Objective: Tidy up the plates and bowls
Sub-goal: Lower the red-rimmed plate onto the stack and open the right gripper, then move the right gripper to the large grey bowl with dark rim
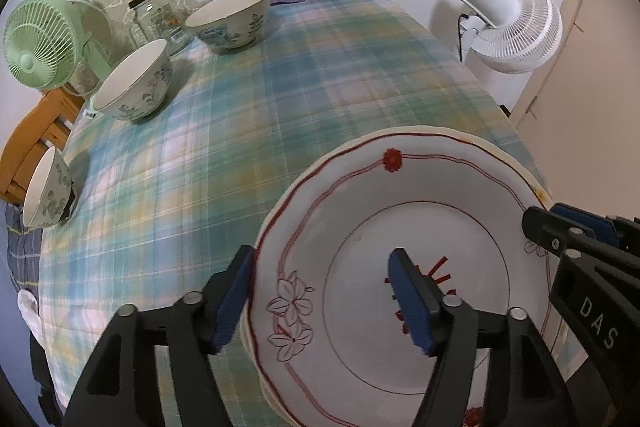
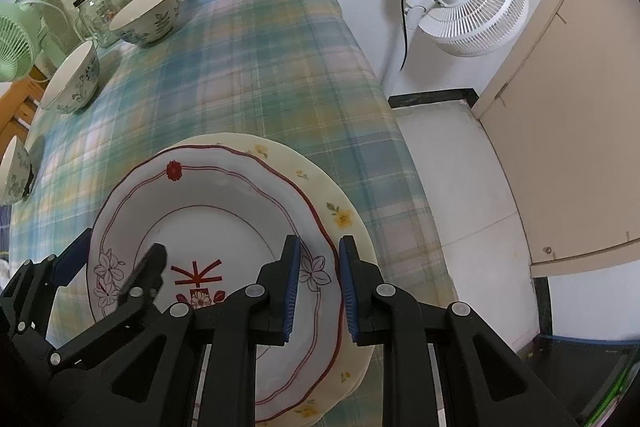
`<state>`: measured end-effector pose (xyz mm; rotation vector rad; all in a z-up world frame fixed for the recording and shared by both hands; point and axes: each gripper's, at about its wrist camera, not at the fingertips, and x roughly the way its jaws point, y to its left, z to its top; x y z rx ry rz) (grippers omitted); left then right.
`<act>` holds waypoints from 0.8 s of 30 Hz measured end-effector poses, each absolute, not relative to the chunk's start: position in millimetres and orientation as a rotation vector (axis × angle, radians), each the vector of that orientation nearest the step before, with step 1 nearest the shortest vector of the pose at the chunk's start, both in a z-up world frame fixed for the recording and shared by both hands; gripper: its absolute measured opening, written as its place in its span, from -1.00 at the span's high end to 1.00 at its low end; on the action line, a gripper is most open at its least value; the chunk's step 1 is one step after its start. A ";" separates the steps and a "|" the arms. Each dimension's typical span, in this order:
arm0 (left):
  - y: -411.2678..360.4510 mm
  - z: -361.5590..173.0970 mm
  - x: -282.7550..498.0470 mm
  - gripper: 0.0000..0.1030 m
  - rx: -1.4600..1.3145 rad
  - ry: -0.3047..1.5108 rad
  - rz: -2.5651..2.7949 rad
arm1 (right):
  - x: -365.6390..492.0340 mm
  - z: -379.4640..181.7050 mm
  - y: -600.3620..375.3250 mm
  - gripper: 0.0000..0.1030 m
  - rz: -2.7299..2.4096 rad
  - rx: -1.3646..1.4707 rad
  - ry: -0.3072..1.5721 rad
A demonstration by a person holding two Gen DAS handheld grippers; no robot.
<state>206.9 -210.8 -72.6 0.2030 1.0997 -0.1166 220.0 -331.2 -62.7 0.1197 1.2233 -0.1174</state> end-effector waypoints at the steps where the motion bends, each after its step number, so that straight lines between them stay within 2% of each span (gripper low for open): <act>1: -211.2 -72.9 206.7 -0.46 0.201 1.101 -0.131 | 219.7 -62.4 -331.0 0.56 -0.122 0.123 1.223; 4: -205.0 -70.3 206.4 -0.50 0.155 1.113 -0.155 | 218.3 -59.7 -330.8 0.55 -0.126 0.123 1.215; 7: -197.8 -66.3 203.2 -0.69 0.119 1.125 -0.153 | 215.3 -53.6 -327.8 0.54 -0.105 0.126 1.202; 9: -192.0 -60.2 197.8 -0.72 0.107 1.116 -0.149 | 211.8 -47.2 -322.2 0.49 -0.094 0.116 1.188; 11: -186.8 -54.0 192.7 -0.76 0.087 1.109 -0.155 | 206.4 -39.3 -315.2 0.23 -0.084 0.113 1.169; 13: -180.7 -45.8 187.1 -0.79 0.069 1.092 -0.162 | 199.8 -31.3 -309.2 -0.19 -0.084 0.118 1.143; 14: -177.7 -41.0 183.8 -0.80 0.064 1.080 -0.168 | 195.7 -25.8 -305.2 -0.23 -0.088 0.113 1.124; 24: -149.8 10.0 158.2 -0.82 0.024 0.970 -0.162 | 173.5 19.0 -271.5 -0.26 -0.061 0.098 1.026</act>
